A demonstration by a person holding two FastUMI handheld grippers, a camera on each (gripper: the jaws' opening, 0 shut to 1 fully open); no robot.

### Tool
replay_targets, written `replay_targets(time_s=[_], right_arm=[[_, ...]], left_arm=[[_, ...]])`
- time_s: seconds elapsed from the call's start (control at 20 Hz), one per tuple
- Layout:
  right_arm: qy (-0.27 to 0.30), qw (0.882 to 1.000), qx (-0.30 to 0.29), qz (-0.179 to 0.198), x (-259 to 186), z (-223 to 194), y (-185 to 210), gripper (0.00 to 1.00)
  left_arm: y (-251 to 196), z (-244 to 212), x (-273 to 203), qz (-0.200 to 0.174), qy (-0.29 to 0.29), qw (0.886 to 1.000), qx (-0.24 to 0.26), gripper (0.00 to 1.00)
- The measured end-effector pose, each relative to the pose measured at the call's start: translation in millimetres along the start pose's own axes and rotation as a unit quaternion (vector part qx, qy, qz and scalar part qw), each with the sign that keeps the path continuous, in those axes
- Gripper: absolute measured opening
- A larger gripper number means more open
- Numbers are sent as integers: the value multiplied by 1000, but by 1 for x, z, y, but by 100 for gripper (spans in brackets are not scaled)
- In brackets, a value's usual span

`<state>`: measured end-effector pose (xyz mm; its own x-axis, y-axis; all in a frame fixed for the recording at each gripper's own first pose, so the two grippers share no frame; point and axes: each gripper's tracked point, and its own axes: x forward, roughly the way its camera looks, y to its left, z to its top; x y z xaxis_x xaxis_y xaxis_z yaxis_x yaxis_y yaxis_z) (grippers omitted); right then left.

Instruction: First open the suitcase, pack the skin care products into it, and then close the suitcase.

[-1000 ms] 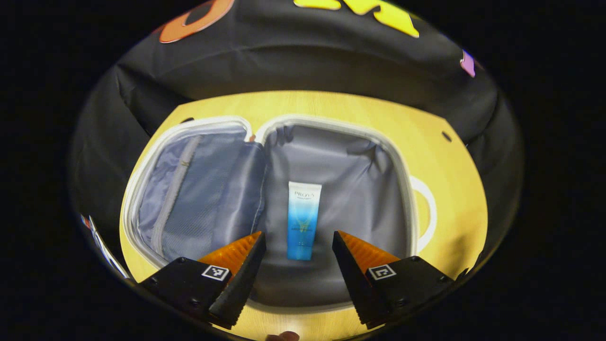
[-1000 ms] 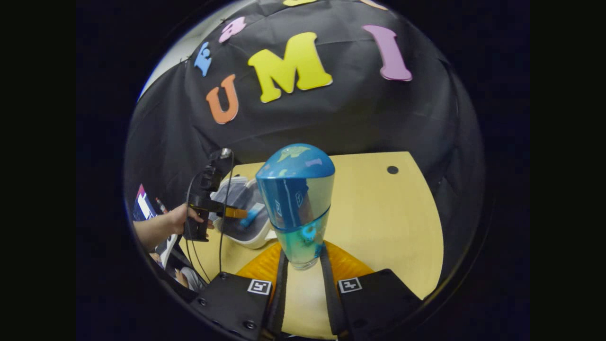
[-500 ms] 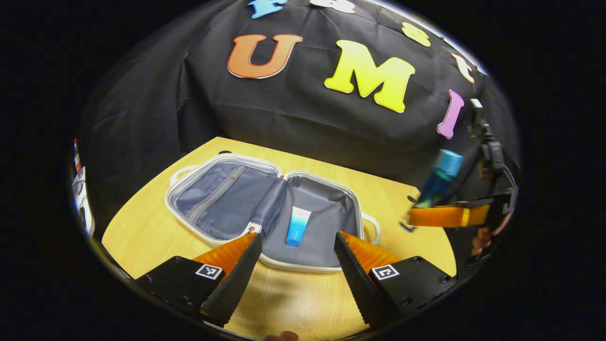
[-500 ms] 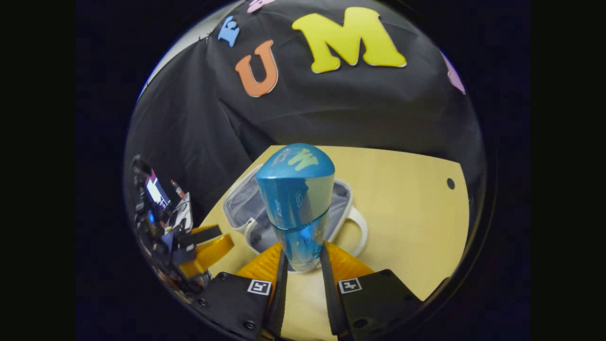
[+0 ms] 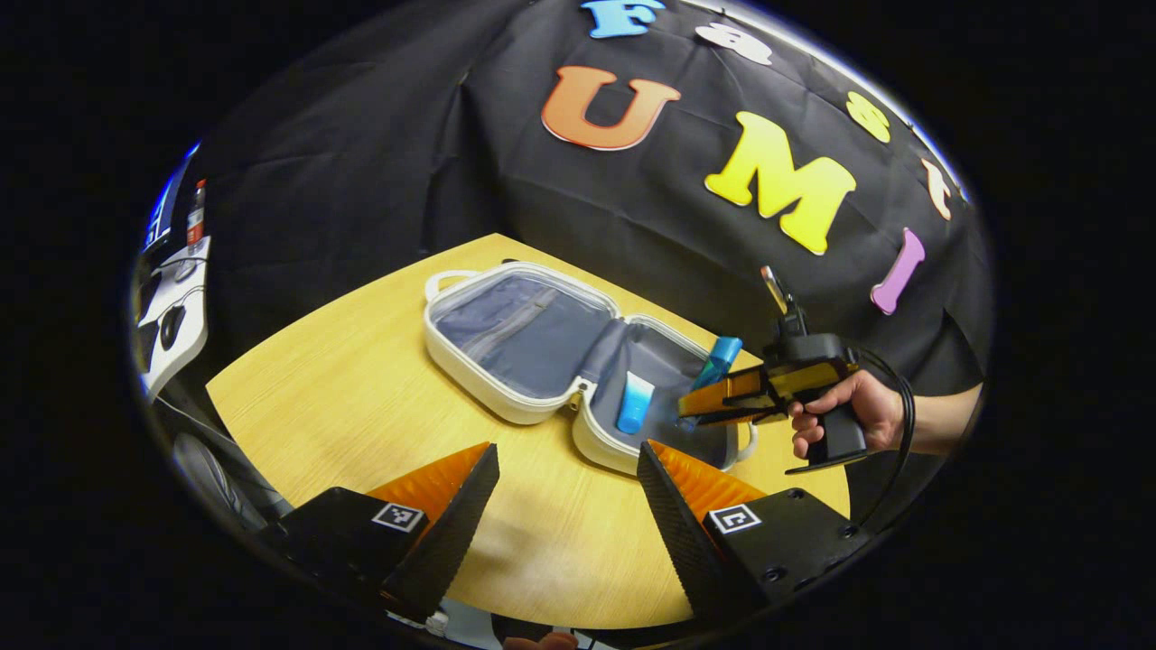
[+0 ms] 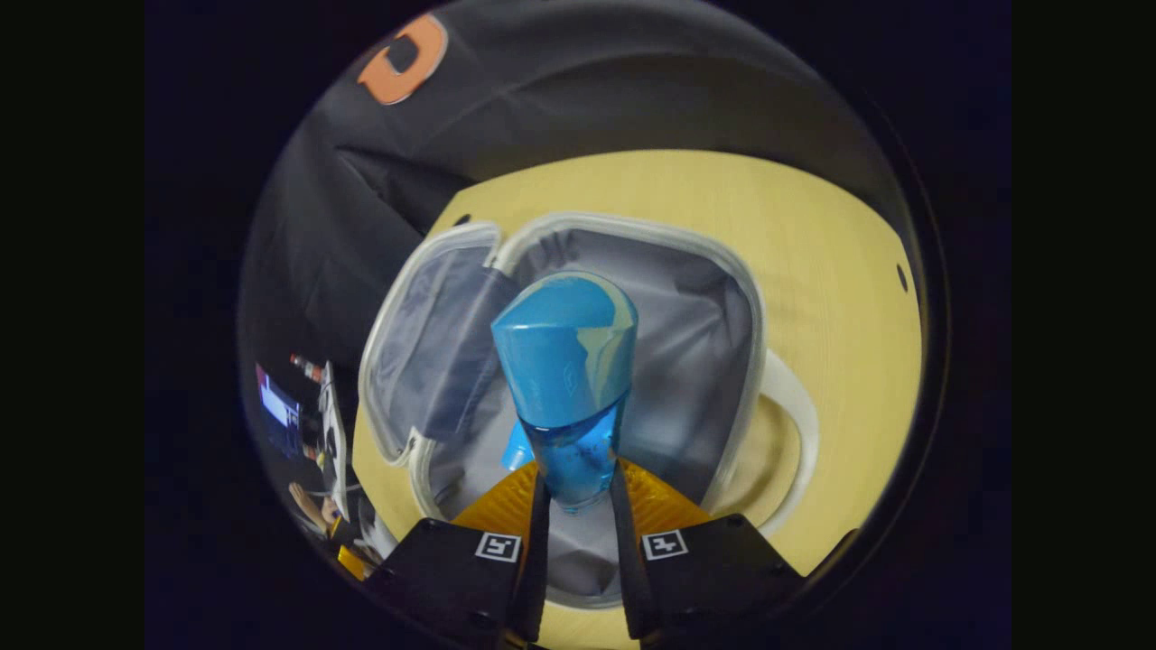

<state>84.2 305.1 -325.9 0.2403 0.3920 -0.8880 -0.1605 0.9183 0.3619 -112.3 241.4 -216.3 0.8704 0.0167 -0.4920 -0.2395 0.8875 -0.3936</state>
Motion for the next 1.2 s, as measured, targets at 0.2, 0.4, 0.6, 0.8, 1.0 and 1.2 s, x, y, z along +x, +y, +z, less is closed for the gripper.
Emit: replay_targets(time_s=[0.2, 0.4, 0.6, 0.8, 1.0, 1.2], right_arm=[[35, 991, 127, -25, 16, -6, -6, 31], [51, 978, 194, -60, 22, -4, -14, 32], [55, 972, 216, -79, 23, -3, -15, 31], [58, 971, 209, -103, 26, -6, -20, 34], [49, 972, 211, -90, 19, -4, -11, 40], [30, 981, 178, -66, -13, -8, -4, 62]], left_arm=[[16, -5, 0, 6, 5, 1000, -26, 98], [14, -2, 1, -1, 5, 999, -33, 98], [8, -3, 4, -6, 8, 999, -33, 98], [17, 2, 5, 2, 2, 1000, -23, 98], [28, 10, 6, 11, -6, 1000, -23, 98], [42, 17, 6, 16, -15, 1000, -3, 98]])
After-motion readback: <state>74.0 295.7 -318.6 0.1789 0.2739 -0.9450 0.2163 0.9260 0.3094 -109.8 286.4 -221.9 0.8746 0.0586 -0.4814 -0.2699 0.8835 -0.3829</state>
